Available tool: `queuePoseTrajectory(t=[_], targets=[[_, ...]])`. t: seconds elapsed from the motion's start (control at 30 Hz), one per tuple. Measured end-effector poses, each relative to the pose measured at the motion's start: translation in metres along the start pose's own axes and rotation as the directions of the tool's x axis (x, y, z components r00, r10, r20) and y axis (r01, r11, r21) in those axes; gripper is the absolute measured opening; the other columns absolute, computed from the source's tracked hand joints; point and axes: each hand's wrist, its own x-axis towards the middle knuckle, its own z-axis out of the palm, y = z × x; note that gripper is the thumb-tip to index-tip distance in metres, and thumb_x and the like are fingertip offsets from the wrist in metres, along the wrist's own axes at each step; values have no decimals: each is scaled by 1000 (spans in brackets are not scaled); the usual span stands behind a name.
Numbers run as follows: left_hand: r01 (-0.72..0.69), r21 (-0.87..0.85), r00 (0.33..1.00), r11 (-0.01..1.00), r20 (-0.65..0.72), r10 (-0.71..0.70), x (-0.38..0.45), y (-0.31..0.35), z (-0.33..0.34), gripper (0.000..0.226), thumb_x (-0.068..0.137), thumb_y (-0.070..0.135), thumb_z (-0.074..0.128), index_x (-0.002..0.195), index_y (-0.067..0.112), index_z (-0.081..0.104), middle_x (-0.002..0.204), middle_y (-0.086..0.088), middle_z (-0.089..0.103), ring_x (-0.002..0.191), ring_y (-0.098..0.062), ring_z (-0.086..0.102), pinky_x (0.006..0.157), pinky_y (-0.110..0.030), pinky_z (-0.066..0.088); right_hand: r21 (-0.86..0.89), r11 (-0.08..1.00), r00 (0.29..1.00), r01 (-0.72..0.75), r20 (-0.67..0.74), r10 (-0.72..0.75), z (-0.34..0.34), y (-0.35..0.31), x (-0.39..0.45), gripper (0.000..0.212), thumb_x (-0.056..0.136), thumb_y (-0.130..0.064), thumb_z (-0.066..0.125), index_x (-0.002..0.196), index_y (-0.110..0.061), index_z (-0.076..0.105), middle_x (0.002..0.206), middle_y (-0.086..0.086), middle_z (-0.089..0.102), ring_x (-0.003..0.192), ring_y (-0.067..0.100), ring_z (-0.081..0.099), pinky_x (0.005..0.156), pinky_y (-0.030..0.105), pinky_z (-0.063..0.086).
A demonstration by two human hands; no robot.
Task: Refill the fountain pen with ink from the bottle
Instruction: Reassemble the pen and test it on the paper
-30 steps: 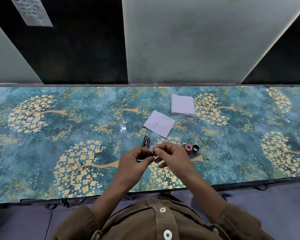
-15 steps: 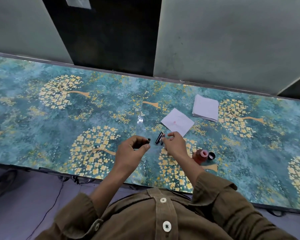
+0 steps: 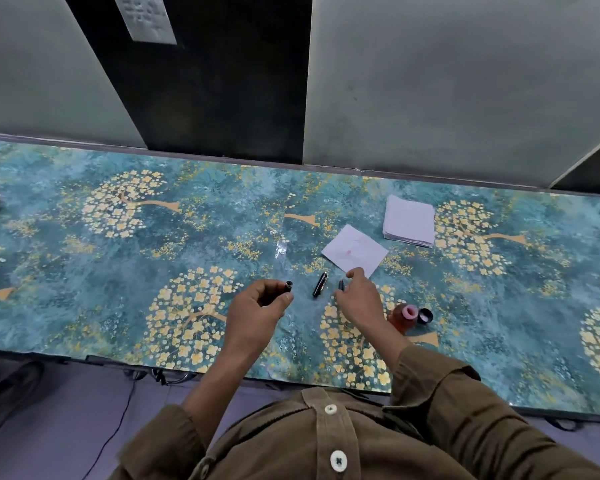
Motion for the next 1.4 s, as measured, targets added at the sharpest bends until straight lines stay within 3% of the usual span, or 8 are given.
queuePoseTrajectory(t=[0.1,0.2,0.33,0.43,0.57,0.77,1.17,1.4], targets=[[-18,-25,1000,1000,15,18,2,2,-1,9,88,13,74,93,20,71,85,-1,72,73,-13,67,62,-15,52,42,998,999,-38,10,38,-1,-2,-3,47,87,-21,63,128,-12,44,103,12,67,84,30,64,62,36,48],[-41,-8,998,999,48,42,0,0,1,10,89,12,73,97,16,72,86,-3,72,73,-14,67,63,-17,53,276,953,991,-126,81,108,-5,-3,-18,47,83,-18,62,128,-13,47,89,8,67,73,28,69,66,46,60],[-79,-3,992,997,103,79,-4,0,6,12,88,11,74,90,22,72,79,-1,71,71,-17,65,63,-24,56,628,769,989,-118,141,37,-26,-17,-54,24,89,-4,60,113,-1,64,76,11,59,52,18,62,64,51,62],[-105,5,981,994,163,103,-7,2,10,15,87,14,76,87,28,72,78,1,73,72,-16,67,70,-41,60,810,585,993,-40,96,-64,-55,-35,-87,9,91,2,60,97,0,66,73,16,59,56,21,61,59,43,61],[-189,15,954,982,238,180,-16,5,10,14,85,16,77,90,29,75,80,6,75,72,-14,68,70,-39,58,880,466,986,92,-16,-164,-87,-50,-122,5,93,1,63,95,-3,65,80,15,65,65,26,67,58,39,59],[-275,-9,915,961,305,264,-32,12,14,16,84,16,78,92,29,76,82,12,76,73,-3,68,68,-24,52,741,619,965,258,-167,-203,-94,-46,-149,11,91,-1,66,95,-11,68,78,3,70,71,21,72,60,37,58],[-499,73,847,863,251,468,-52,25,3,15,84,17,78,98,22,77,92,14,75,89,-4,69,77,-27,53,594,749,951,294,-103,-292,-114,-46,-164,7,88,-9,72,91,-15,71,80,7,75,75,25,75,76,45,62],[-582,89,805,808,205,557,-57,30,-9,15,86,16,77,100,19,77,94,9,75,86,-7,69,73,-23,54,459,799,920,389,-143,-365,-117,-60,-170,13,86,-24,76,83,-16,66,70,6,73,68,18,74,71,44,61]])
